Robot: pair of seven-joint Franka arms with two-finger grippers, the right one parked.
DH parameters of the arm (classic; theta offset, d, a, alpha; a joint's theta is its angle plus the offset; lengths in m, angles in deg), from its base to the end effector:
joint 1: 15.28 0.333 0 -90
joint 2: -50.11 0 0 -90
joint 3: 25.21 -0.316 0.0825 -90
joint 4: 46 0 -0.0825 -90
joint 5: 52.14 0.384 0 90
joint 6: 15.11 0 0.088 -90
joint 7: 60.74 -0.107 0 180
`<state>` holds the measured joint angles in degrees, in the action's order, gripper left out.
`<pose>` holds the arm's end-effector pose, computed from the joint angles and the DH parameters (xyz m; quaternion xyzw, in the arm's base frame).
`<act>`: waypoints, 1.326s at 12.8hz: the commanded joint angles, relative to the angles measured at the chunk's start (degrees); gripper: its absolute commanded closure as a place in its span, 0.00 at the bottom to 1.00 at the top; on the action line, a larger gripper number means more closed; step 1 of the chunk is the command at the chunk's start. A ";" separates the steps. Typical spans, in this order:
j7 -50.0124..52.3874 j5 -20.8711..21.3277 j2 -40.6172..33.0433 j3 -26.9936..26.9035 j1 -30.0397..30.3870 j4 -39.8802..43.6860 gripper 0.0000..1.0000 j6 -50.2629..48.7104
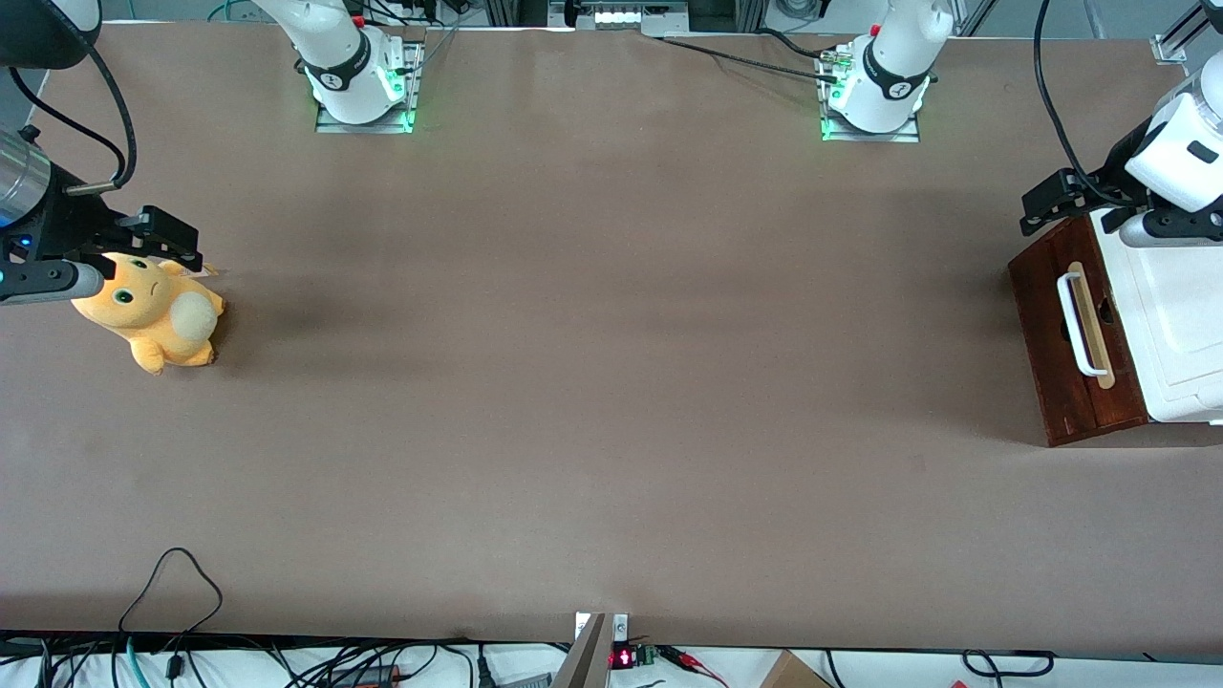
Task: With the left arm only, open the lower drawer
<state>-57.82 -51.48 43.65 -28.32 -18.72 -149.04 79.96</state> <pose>0.5225 -0.0005 0.5849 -0.9997 -0.0218 0.0132 0.0031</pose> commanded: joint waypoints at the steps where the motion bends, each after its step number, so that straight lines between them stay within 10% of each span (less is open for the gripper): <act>1: -2.13 -1.11 0.39 -0.05 0.45 2.05 0.00 -2.33; 14: -2.74 -1.37 0.75 -0.05 0.54 2.49 0.00 -4.54; 17: 0.05 8.50 1.18 4.57 0.19 2.50 0.03 -4.10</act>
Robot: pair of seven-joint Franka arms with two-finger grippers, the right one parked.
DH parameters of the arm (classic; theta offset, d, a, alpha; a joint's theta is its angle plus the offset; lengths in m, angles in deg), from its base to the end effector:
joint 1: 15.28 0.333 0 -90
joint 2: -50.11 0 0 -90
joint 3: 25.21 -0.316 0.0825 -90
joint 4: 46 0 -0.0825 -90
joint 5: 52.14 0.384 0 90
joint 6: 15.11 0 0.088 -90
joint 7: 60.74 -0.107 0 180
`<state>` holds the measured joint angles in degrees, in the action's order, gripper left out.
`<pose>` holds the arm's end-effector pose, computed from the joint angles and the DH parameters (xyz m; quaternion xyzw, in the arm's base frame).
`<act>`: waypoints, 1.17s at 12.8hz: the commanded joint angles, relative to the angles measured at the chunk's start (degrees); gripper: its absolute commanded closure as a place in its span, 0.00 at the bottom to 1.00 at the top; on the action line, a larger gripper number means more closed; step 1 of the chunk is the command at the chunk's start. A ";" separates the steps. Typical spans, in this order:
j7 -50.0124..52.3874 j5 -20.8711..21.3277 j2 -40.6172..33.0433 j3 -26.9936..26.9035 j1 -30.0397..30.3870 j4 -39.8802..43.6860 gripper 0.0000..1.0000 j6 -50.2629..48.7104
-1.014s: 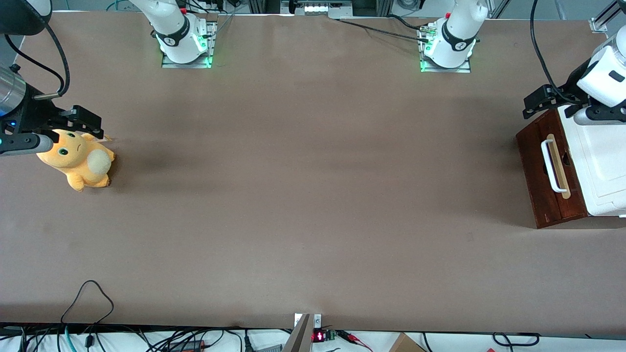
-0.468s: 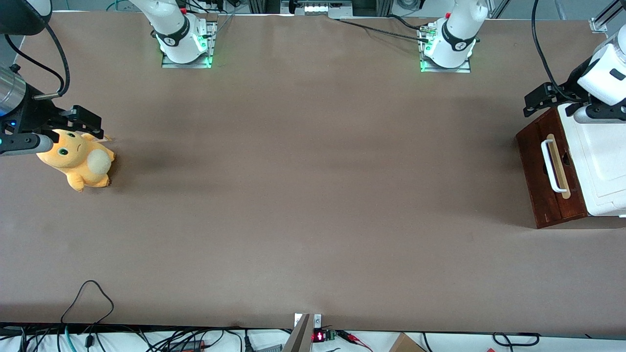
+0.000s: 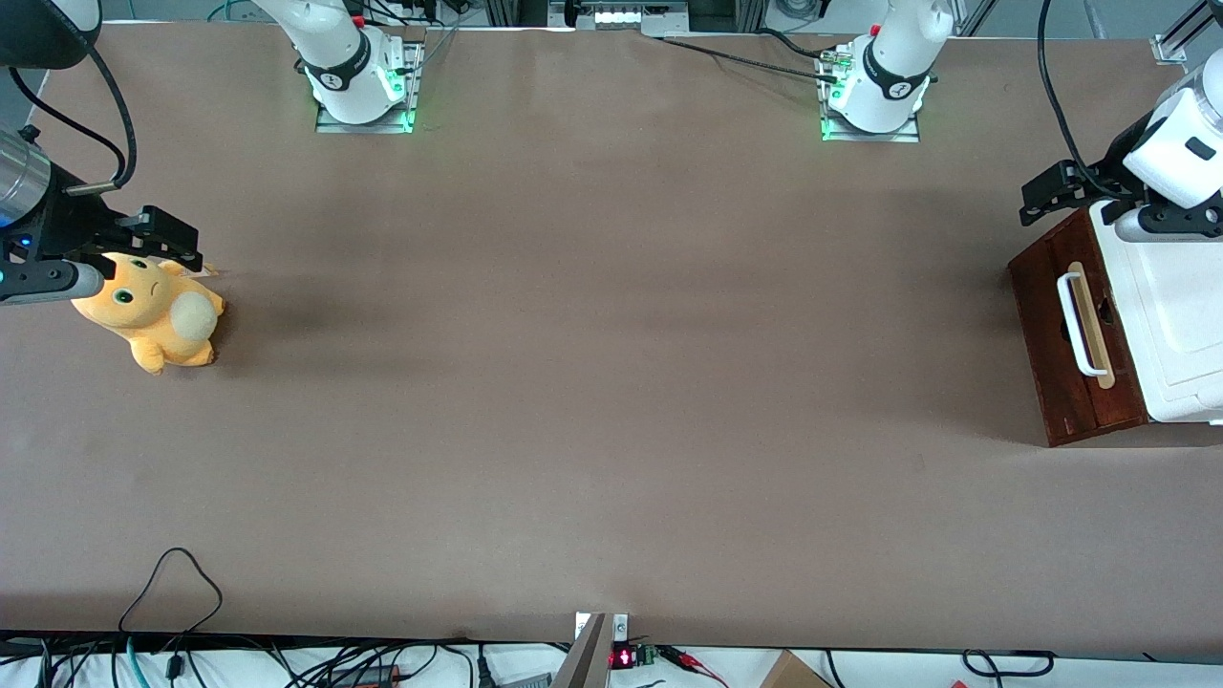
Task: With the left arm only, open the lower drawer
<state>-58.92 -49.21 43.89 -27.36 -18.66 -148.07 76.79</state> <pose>0.5187 -0.0049 0.5863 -0.9991 -0.0032 0.0338 0.0244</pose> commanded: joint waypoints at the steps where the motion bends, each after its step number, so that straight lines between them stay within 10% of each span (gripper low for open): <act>1: 5.25 13.78 1.47 8.25 0.39 0.74 0.08 -1.28; 8: 30.39 44.85 7.70 16.90 0.65 -13.58 0.04 -2.08; 15: 45.63 61.12 16.57 17.61 1.09 -24.92 0.07 -2.95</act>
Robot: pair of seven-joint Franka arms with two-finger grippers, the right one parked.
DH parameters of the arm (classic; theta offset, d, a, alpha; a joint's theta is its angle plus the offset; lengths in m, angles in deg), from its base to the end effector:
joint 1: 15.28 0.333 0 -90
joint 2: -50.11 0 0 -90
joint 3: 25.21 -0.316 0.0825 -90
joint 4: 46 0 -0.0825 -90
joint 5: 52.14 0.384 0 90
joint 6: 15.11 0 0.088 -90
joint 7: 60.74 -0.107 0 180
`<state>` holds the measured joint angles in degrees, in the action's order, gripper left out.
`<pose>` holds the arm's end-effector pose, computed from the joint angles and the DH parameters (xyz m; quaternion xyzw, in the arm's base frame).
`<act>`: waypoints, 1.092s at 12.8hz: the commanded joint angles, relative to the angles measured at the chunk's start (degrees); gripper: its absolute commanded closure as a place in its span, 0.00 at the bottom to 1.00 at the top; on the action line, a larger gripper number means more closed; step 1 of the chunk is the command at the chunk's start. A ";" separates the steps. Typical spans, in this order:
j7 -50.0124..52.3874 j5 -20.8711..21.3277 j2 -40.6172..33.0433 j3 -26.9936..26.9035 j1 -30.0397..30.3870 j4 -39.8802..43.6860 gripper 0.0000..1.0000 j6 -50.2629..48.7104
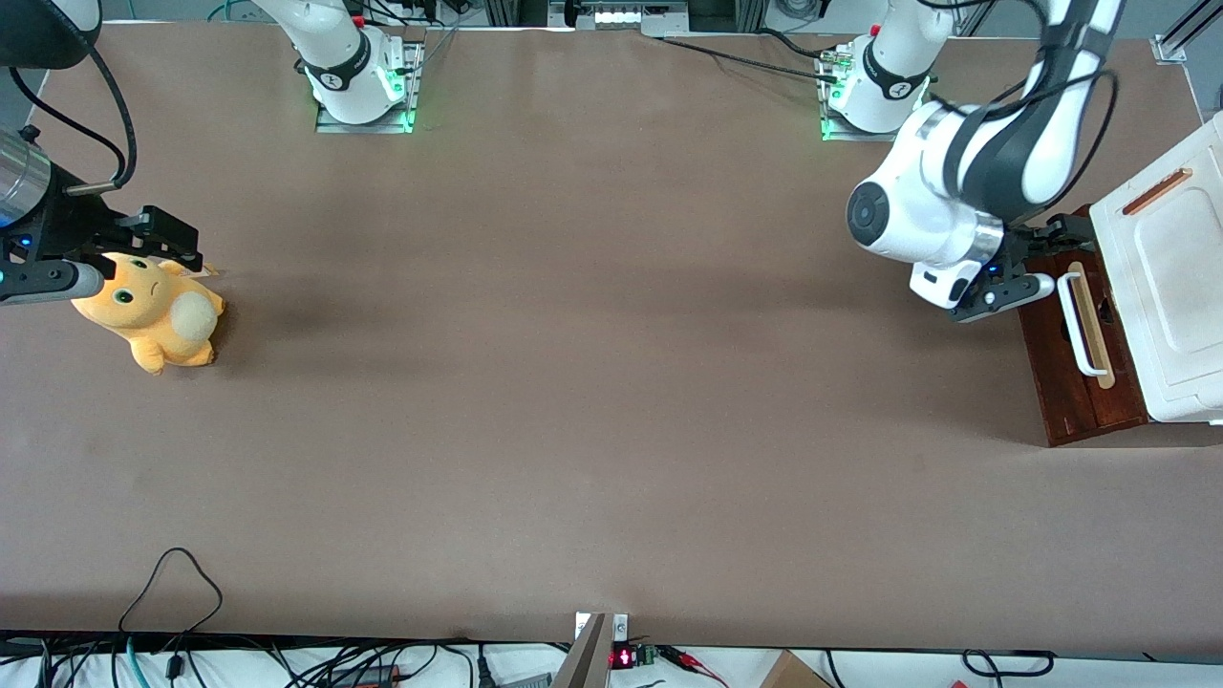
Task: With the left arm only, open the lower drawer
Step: 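Lower the open left gripper to the white bar handle of the drawer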
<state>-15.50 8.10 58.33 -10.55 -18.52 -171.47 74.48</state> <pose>0.4929 -0.0598 0.3283 -0.8326 -0.0082 0.0361 0.5526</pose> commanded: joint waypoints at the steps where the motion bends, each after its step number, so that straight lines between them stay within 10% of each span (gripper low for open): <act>1: 2.66 6.01 3.55 0.80 1.30 -2.23 0.09 -0.73; 14: 13.38 18.86 21.58 0.28 3.06 1.01 0.15 -9.69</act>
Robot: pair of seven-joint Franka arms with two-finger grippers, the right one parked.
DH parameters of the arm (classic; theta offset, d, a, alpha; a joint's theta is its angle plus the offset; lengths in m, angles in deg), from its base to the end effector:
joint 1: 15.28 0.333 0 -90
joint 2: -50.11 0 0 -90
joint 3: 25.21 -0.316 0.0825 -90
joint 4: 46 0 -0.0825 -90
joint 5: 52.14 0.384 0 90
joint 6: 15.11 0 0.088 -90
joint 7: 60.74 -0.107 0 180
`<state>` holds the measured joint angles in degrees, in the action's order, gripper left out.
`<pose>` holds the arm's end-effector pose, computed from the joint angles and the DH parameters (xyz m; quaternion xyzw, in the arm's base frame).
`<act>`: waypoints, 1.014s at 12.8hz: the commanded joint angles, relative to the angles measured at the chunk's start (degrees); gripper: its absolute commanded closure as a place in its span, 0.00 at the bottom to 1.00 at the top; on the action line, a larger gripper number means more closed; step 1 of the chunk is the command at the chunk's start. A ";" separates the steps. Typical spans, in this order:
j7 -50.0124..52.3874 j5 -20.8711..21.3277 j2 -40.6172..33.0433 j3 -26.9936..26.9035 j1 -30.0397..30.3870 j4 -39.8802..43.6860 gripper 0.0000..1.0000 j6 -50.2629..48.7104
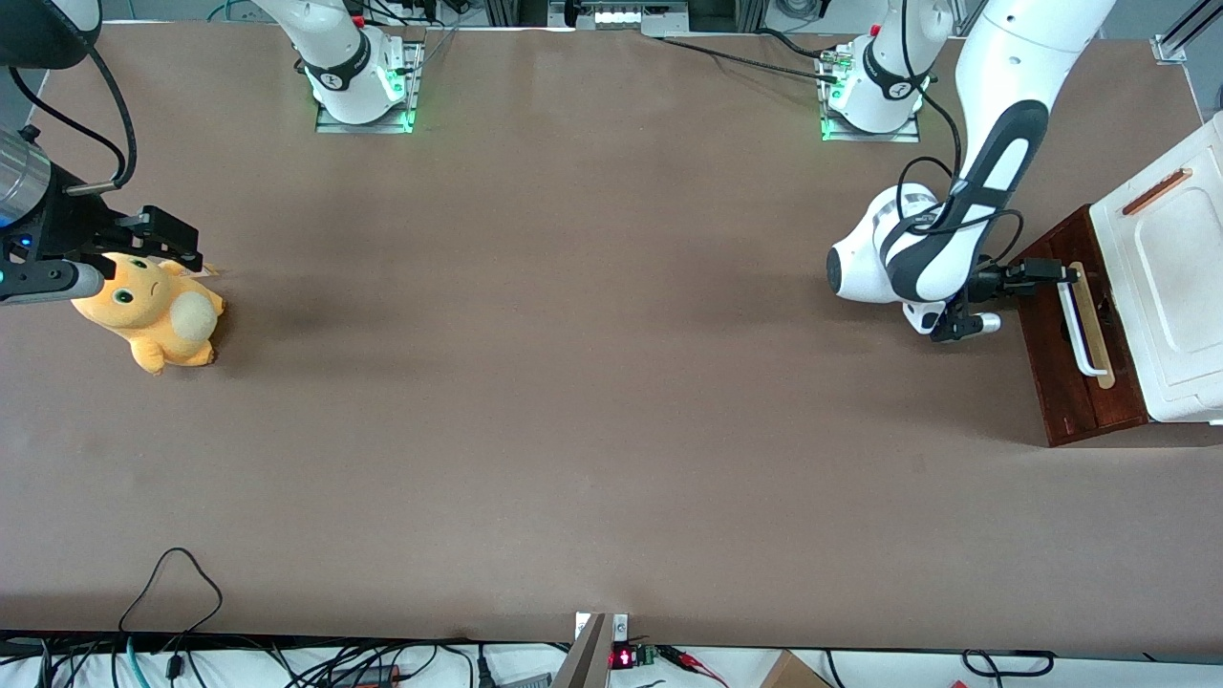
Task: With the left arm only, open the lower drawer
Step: 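Lower the open left gripper to the white bar handle of the drawer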
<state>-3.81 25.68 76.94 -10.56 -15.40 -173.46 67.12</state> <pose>0.4784 -0.0109 0.1851 -0.7341 0.0496 0.0589 0.6746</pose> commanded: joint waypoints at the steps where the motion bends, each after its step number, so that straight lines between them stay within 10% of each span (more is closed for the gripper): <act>1: 1.69 1.36 3.40 0.11 0.20 4.57 0.15 -2.25; 13: 1.78 5.49 9.56 -2.79 2.05 10.12 0.30 -1.89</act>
<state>-1.97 29.48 86.02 -13.65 -14.13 -164.36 66.12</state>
